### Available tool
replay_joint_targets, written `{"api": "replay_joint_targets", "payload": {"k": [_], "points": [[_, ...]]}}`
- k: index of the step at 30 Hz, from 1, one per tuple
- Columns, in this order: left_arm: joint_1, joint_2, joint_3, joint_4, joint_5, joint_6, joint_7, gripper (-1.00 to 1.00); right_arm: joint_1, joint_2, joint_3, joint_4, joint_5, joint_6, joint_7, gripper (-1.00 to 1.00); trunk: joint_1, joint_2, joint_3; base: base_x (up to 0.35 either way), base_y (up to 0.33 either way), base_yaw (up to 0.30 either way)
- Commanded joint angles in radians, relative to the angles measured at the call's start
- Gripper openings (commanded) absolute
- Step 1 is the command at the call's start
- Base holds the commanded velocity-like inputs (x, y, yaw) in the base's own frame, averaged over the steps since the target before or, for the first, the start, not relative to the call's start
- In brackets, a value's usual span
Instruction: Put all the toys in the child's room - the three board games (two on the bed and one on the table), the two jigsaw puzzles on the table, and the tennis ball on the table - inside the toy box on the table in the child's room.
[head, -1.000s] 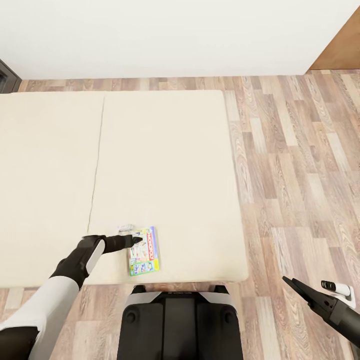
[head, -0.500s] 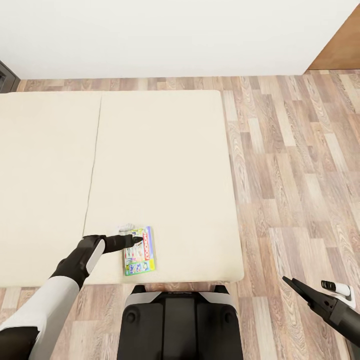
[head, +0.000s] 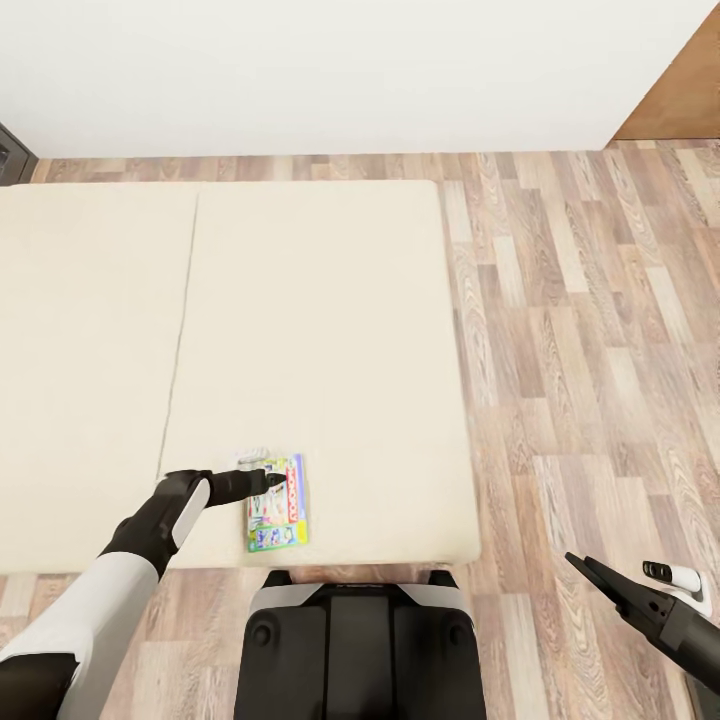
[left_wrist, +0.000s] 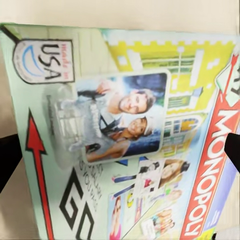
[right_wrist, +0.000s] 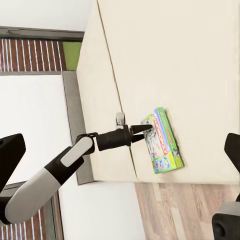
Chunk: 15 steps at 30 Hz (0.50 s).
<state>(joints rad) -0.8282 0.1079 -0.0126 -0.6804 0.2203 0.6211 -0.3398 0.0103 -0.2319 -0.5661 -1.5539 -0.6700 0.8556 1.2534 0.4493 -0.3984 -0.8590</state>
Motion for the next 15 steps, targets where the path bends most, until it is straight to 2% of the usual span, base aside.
{"api": "replay_joint_targets", "payload": {"k": [1,6,15], "points": [[0.000,0.001,-0.001,-0.001,0.007,0.008,0.001,1.00,0.000,0.000,0.000,0.000,-0.005,0.007,-0.001,1.00,0.001,-0.002,-0.001,0.000,-0.169,0.000],[0.000,0.001,-0.001,-0.001,0.007,0.013,0.001,1.00,0.000,0.000,0.000,0.000,-0.005,0.007,0.000,1.00,0.001,-0.002,-0.001,0.000,-0.092,0.000],[0.000,0.001,-0.001,-0.001,0.007,0.015,0.001,1.00,0.000,0.000,0.000,0.000,-0.005,0.007,0.000,1.00,0.001,-0.002,-0.001,0.000,-0.015,0.000]]}}
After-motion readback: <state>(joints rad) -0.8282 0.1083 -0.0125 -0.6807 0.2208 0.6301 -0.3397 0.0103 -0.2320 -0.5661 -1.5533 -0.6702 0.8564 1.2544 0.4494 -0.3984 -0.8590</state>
